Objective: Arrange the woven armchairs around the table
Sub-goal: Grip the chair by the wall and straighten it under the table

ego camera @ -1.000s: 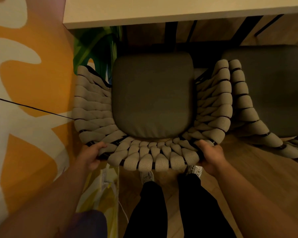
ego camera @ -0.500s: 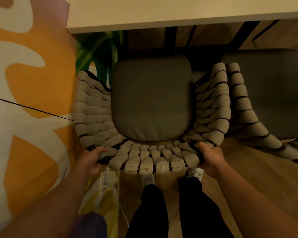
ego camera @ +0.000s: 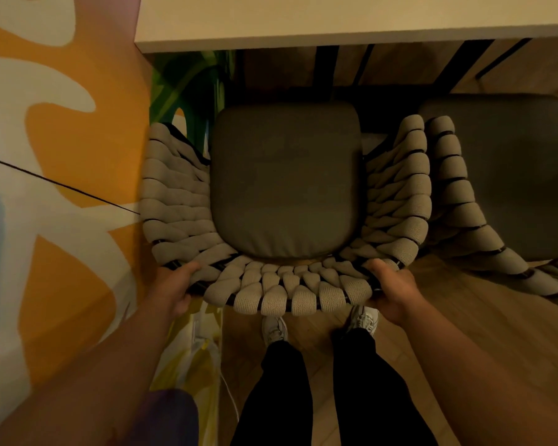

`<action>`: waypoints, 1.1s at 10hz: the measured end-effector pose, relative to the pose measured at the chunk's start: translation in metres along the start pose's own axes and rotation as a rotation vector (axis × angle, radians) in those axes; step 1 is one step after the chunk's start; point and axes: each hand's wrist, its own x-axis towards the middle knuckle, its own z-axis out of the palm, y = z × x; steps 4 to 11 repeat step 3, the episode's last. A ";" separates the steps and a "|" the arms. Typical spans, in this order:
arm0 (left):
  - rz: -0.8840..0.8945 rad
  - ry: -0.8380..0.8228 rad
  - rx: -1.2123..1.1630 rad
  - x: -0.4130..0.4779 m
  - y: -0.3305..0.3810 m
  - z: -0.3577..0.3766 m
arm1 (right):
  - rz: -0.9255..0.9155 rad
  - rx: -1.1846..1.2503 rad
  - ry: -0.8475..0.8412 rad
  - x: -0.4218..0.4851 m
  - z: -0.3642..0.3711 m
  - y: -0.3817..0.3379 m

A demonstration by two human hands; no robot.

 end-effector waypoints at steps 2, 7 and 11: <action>0.056 -0.008 0.003 -0.053 -0.009 0.001 | -0.036 -0.082 -0.067 -0.039 -0.007 0.000; 0.047 -0.061 0.141 -0.083 -0.017 -0.005 | -0.025 -0.186 -0.059 -0.060 -0.018 -0.008; 0.047 -0.061 0.141 -0.083 -0.017 -0.005 | -0.025 -0.186 -0.059 -0.060 -0.018 -0.008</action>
